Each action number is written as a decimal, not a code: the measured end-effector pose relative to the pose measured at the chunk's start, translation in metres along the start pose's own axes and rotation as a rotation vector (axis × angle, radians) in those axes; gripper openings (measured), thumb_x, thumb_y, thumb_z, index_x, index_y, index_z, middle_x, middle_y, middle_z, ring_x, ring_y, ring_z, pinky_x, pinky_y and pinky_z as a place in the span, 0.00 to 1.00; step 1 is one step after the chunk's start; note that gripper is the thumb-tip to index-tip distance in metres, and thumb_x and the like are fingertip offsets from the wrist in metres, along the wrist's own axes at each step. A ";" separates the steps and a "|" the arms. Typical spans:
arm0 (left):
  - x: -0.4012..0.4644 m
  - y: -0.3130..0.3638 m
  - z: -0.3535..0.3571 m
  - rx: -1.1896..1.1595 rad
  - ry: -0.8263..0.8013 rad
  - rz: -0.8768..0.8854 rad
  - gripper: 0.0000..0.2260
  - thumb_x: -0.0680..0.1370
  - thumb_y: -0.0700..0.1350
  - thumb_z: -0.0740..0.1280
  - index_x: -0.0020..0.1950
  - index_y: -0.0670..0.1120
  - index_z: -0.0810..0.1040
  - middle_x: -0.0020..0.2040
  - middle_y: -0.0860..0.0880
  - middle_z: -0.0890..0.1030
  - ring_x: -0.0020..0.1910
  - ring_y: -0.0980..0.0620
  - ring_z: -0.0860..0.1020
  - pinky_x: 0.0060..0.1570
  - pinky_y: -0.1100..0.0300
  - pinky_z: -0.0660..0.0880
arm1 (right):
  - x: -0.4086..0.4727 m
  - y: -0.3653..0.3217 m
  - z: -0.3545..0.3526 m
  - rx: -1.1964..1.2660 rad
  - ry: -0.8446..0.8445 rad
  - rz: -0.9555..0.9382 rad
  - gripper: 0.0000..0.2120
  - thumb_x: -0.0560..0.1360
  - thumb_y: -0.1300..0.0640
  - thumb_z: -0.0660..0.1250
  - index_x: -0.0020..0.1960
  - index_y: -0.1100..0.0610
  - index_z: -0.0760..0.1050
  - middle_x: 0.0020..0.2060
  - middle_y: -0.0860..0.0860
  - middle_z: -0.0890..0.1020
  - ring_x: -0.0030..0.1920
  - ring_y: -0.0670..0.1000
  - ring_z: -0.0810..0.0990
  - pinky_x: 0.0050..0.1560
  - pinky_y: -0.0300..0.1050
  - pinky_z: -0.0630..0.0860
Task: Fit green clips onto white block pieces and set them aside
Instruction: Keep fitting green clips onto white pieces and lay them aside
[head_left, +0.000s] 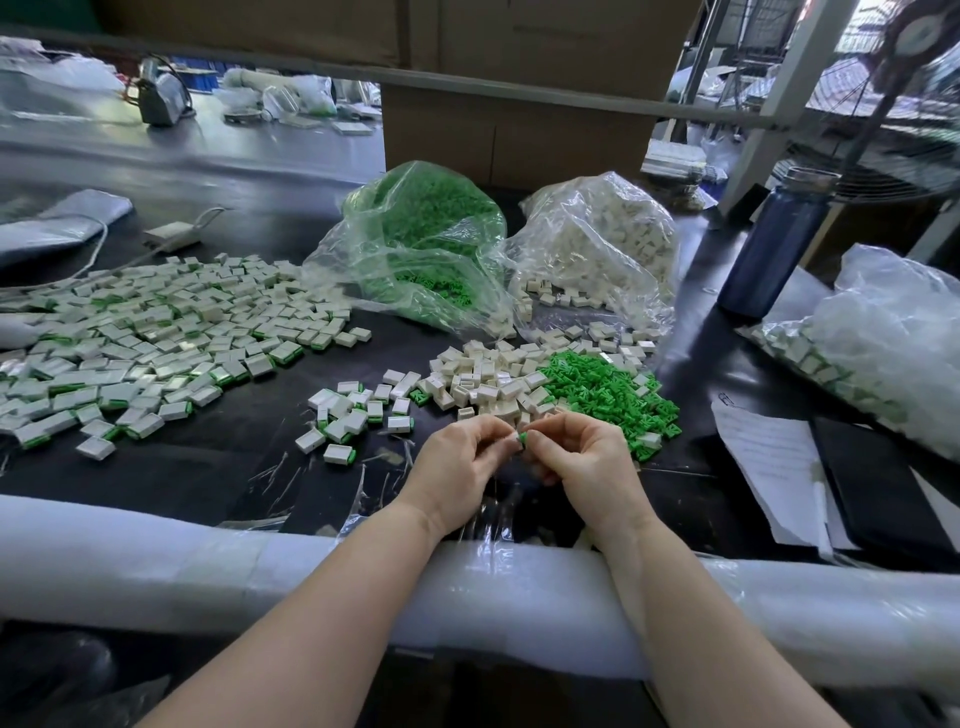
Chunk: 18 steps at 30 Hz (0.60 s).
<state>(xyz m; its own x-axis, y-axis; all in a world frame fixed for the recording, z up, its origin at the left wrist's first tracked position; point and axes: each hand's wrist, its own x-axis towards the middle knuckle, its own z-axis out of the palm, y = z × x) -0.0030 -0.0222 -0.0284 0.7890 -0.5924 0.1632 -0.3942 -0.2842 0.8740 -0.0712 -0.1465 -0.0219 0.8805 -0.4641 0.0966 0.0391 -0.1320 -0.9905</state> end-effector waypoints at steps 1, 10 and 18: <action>0.000 0.000 0.000 -0.019 -0.016 -0.017 0.06 0.77 0.43 0.66 0.51 0.43 0.80 0.44 0.46 0.82 0.46 0.49 0.80 0.54 0.52 0.75 | 0.000 0.000 0.001 -0.001 0.011 0.000 0.07 0.72 0.68 0.68 0.37 0.60 0.77 0.27 0.51 0.79 0.24 0.41 0.75 0.26 0.31 0.71; 0.001 -0.001 -0.001 0.015 -0.064 -0.070 0.07 0.77 0.42 0.66 0.50 0.42 0.82 0.44 0.44 0.83 0.46 0.46 0.80 0.53 0.50 0.75 | 0.000 -0.001 0.003 -0.057 -0.010 0.050 0.09 0.73 0.68 0.67 0.35 0.61 0.75 0.21 0.47 0.76 0.21 0.40 0.72 0.25 0.32 0.70; -0.002 -0.001 -0.002 0.076 -0.105 -0.014 0.07 0.77 0.43 0.65 0.47 0.43 0.82 0.42 0.46 0.83 0.44 0.48 0.80 0.50 0.52 0.75 | -0.001 -0.002 0.002 -0.141 -0.062 0.066 0.08 0.73 0.66 0.69 0.35 0.60 0.77 0.25 0.50 0.77 0.24 0.43 0.73 0.28 0.33 0.72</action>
<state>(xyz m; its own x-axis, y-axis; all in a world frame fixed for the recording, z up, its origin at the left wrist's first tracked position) -0.0031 -0.0197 -0.0286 0.7427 -0.6623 0.0992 -0.4211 -0.3467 0.8382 -0.0711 -0.1445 -0.0203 0.9064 -0.4218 0.0216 -0.0823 -0.2266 -0.9705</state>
